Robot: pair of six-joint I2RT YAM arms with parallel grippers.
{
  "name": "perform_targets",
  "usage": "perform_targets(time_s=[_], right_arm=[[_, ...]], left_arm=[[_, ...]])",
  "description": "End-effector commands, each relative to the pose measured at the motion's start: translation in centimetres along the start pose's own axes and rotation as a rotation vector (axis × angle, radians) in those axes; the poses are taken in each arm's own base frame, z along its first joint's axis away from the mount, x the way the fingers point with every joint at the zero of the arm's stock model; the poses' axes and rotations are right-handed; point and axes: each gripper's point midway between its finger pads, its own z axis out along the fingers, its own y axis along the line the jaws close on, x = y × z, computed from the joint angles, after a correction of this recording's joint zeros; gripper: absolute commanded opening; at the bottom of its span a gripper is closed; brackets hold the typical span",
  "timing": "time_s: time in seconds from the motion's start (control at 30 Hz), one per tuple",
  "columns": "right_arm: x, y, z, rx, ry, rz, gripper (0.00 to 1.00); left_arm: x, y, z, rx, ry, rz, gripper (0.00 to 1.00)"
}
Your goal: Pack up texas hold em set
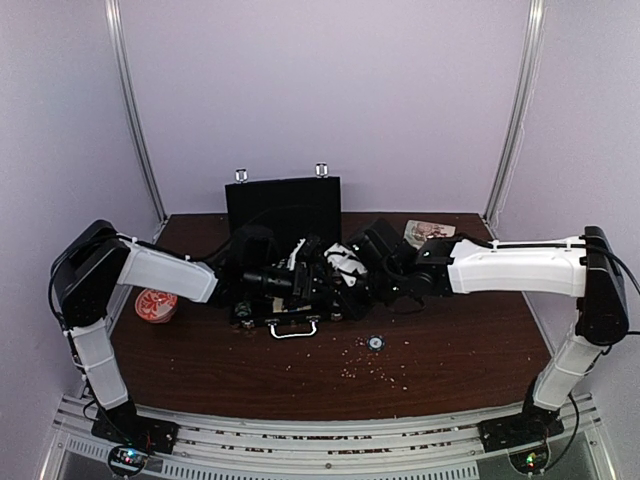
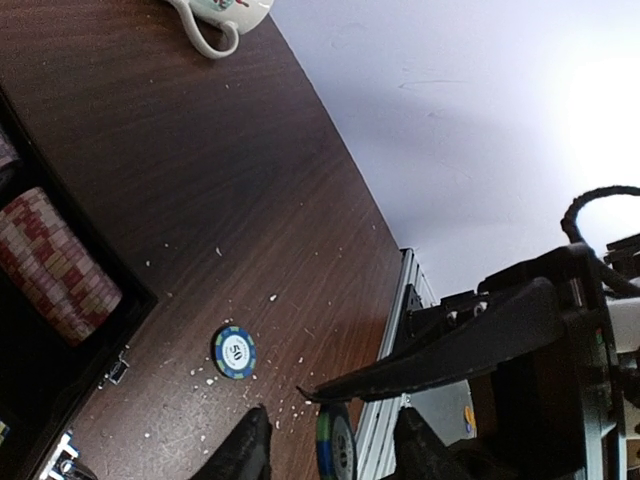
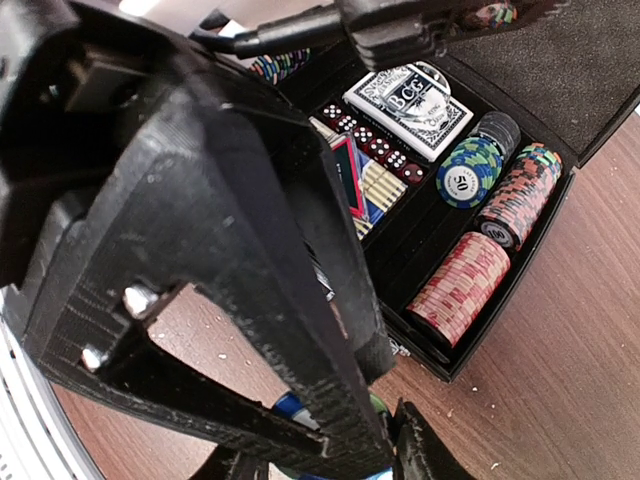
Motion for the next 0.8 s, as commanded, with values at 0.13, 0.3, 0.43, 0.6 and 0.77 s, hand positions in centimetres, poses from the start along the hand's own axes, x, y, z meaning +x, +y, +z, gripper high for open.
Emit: perform_targets(time_s=[0.13,0.3,0.43,0.6,0.77], right_arm=[[-1.9,-0.5,-1.6,0.036,-0.085,-0.005,0.22],[-1.9,-0.7,-1.7,0.044,-0.095,-0.001,0.22],[-2.0,-0.8,-2.0,0.045,-0.118,0.012,0.28],[-2.3,-1.2,-3.8,0.055,-0.2,0.039,0.63],[-1.6,-2.2,-6.0,0.083,-0.257,0.068,0.72]], left_arm=[[0.5,-1.4,0.3,0.03,0.035,0.036,0.21],[1.1,-1.2,0.3,0.026,0.058,0.038,0.08],[0.3,-2.2,0.1,0.044,0.039,0.1,0.0],[-3.0,-1.3,-0.4,-0.118,-0.018,0.33,0.0],[-6.5,0.0,-0.7,-0.308,-0.011,0.692,0.0]])
